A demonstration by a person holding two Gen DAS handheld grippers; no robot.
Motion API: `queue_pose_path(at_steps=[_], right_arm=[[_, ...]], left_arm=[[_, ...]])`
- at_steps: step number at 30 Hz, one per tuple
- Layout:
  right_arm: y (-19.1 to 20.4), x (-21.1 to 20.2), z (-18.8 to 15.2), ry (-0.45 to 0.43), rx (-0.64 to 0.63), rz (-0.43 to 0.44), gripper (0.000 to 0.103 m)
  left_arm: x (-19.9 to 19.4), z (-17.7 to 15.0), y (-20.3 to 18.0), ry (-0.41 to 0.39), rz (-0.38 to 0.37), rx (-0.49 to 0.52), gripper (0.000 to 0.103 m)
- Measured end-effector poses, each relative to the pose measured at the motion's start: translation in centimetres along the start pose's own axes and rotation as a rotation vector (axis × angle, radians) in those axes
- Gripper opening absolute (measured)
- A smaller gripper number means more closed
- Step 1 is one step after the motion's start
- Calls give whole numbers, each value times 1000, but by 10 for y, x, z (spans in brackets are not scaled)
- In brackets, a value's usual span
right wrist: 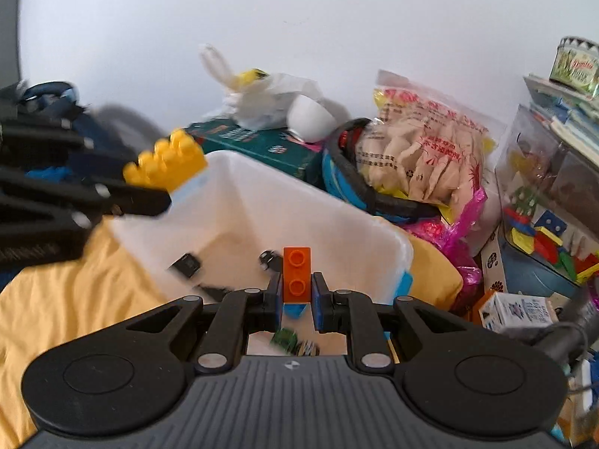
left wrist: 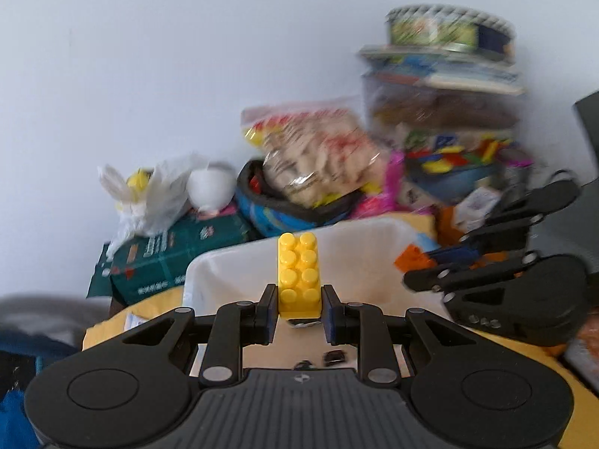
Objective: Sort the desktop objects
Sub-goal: 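Carry the yellow brick in the left gripper over the bin while the right carries the orange brick, then open both grippers over the bin and pull them back to the table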
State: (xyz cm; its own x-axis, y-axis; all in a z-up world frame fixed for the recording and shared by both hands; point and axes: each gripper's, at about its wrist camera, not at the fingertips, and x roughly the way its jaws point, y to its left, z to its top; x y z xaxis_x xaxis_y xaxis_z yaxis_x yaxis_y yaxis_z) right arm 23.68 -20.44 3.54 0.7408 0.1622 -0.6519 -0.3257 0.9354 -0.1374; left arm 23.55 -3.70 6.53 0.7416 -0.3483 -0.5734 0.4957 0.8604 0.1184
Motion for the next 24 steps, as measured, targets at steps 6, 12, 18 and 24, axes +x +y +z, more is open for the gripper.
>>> queue_pose_path(at_steps=[6,12,18,24], right_arm=[[-1,41,2,73,24,-40,36],[2,40,1,66,-1,-39,36],[1,-7,-3,-40,24,16,49],[9,-49,-58,-42,11,84,49]], left_arm=[[44,-19,9,116,-11,-36,28],[27,-24,12,84,-31,-49,30],[-32,-39,6,-34,-49,-73,42],[-79,-123,-8,-42,-107,-235,44]])
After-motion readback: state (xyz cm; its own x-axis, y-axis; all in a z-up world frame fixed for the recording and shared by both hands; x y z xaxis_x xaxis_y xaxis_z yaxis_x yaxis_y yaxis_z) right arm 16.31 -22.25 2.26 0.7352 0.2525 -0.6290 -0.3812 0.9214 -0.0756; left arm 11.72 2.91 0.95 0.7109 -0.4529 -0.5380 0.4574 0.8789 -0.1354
